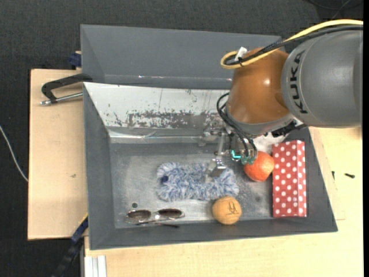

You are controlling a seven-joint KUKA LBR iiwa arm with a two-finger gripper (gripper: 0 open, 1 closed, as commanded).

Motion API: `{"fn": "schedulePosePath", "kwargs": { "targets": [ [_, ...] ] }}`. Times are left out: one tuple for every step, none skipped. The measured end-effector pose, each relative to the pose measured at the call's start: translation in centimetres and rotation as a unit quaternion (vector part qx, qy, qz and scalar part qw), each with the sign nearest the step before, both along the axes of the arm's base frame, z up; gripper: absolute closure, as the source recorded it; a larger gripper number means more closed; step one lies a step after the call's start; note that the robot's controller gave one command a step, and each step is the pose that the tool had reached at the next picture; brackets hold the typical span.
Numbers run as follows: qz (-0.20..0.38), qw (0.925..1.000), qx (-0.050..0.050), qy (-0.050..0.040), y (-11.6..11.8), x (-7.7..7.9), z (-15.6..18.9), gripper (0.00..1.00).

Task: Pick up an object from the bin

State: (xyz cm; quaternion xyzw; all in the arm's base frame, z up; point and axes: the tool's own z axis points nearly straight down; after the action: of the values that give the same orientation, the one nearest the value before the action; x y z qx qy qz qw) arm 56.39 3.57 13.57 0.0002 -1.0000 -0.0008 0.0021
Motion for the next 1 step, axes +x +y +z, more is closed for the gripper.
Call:
{"fn": "schedulePosePath", "kwargs": {
  "targets": [
    [0.0,1.0,0.0,-0.002,-0.01,0.09,0.22,0.0]
  ]
}}
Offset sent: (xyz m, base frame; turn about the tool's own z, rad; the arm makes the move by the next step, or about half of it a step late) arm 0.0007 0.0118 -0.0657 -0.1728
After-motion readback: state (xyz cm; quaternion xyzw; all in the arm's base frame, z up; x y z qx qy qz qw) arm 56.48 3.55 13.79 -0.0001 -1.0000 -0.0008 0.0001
